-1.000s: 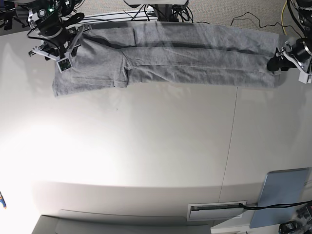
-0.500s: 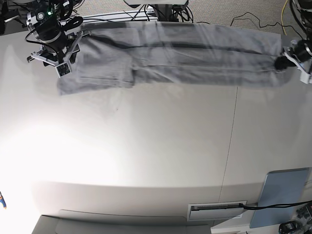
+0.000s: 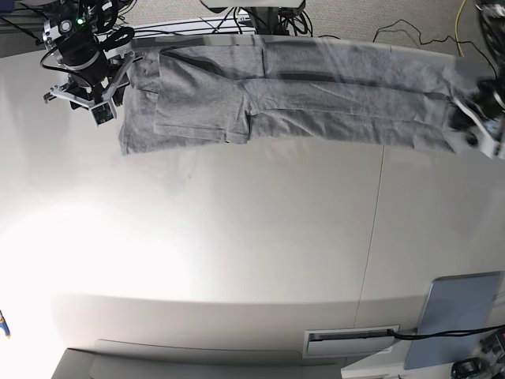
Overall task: Fold the T-shirt properly
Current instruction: 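Grasp the strip end near the left gripper with the left gripper, then grasp the strip end near the right gripper with the right gripper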
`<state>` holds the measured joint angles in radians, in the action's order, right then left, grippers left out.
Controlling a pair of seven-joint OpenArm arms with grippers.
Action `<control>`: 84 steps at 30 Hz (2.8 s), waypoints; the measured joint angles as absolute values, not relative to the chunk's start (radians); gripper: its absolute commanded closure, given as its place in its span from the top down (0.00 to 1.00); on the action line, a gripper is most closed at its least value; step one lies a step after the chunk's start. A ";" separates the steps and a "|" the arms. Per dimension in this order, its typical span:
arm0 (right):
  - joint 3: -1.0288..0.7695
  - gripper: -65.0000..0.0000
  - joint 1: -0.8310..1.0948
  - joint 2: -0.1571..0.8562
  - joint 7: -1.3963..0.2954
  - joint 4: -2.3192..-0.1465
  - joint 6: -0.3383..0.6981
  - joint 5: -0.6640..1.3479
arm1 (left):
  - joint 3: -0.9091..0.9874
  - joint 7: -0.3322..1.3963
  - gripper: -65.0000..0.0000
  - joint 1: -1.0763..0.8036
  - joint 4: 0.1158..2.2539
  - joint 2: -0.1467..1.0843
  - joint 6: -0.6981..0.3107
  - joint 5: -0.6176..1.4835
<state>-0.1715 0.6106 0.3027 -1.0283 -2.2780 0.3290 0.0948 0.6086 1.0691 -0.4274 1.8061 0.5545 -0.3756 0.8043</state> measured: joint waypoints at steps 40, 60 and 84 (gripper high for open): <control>-0.172 0.34 0.610 0.304 -1.008 -2.278 0.329 0.094 | 0.093 0.943 0.55 -0.498 2.107 0.197 -0.326 0.746; -0.177 0.34 0.610 0.304 -1.017 -2.278 0.329 0.096 | 0.319 1.009 0.61 -0.515 2.126 0.194 -0.547 0.733; -0.440 0.55 0.444 0.299 -1.259 -1.786 0.473 0.893 | 0.348 1.009 0.61 -0.515 2.127 0.194 -0.577 0.745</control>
<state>-0.4404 0.4438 0.2985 -1.2594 -1.7859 0.4728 0.8932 0.3485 1.0088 -0.5152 2.1265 0.1940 -0.5770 0.7448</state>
